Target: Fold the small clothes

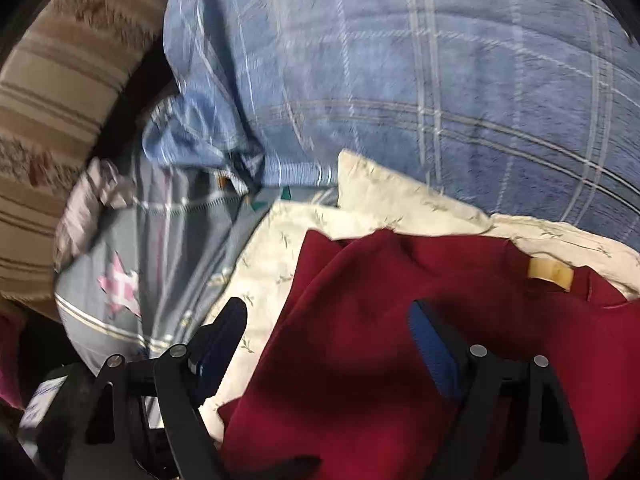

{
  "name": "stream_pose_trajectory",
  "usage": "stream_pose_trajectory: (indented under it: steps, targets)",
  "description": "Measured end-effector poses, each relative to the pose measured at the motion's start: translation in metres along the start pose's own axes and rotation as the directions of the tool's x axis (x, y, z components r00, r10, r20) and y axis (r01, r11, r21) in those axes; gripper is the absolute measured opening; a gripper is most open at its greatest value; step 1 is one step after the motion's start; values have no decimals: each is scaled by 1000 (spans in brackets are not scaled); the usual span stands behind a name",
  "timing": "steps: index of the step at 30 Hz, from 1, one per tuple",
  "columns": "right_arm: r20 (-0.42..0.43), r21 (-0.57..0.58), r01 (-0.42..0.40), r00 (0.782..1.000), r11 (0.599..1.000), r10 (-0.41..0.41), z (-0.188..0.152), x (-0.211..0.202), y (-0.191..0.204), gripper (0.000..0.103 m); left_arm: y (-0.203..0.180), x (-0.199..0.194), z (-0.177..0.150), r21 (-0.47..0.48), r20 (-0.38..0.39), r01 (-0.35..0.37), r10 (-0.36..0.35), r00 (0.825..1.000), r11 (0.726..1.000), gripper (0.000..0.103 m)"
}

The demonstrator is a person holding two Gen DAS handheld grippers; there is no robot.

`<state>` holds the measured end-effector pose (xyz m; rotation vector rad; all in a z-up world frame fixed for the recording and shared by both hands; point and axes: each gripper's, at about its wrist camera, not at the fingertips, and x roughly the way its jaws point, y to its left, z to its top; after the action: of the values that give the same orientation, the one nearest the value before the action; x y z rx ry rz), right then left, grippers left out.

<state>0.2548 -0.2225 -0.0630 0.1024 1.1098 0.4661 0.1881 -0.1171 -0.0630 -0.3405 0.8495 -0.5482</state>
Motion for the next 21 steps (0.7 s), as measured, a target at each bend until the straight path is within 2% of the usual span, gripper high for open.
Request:
stream_pose_trajectory:
  steps: [4, 6, 7, 8, 9, 10, 12, 14, 16, 21]
  targets:
    - [-78, -53, 55, 995, 997, -59, 5, 27, 11, 84, -3, -1, -2, 11, 2, -8, 8, 1000, 1000, 16]
    - [-150, -105, 88, 983, 990, -104, 4, 47, 17, 84, -5, 0, -3, 21, 2, -21, 21, 1000, 1000, 16]
    - [-156, -128, 104, 980, 986, -124, 2, 51, 18, 83, -6, 0, -3, 29, 1, -29, 29, 1000, 999, 16]
    - [-147, -147, 124, 978, 981, -146, -1, 53, 19, 74, -7, 0, -3, 33, 0, -33, 33, 999, 999, 16]
    - [-120, -165, 153, 977, 974, -174, -5, 51, 19, 54, -7, 0, -3, 34, -1, -29, 29, 1000, 999, 16]
    - [-103, -171, 158, 979, 972, -178, -8, 49, 18, 46, -8, 0, -2, 33, 0, -19, 19, 1000, 999, 16]
    - [-37, -136, 120, 991, 983, -127, -16, 27, 9, 27, -14, -4, -1, 39, 7, 13, -13, 1000, 999, 16]
    - [22, -72, 63, 998, 995, -62, -25, -4, -3, 20, -19, -5, 0, 49, 14, 42, -43, 999, 998, 16]
    - [76, -27, 10, 997, 1000, -8, -34, -38, -12, 18, -34, -8, 1, 65, 16, 76, -77, 997, 995, 16]
    - [189, 49, -52, 981, 997, 42, -54, -119, -35, 17, -90, -1, 9, 142, 0, 151, -153, 988, 978, 16]
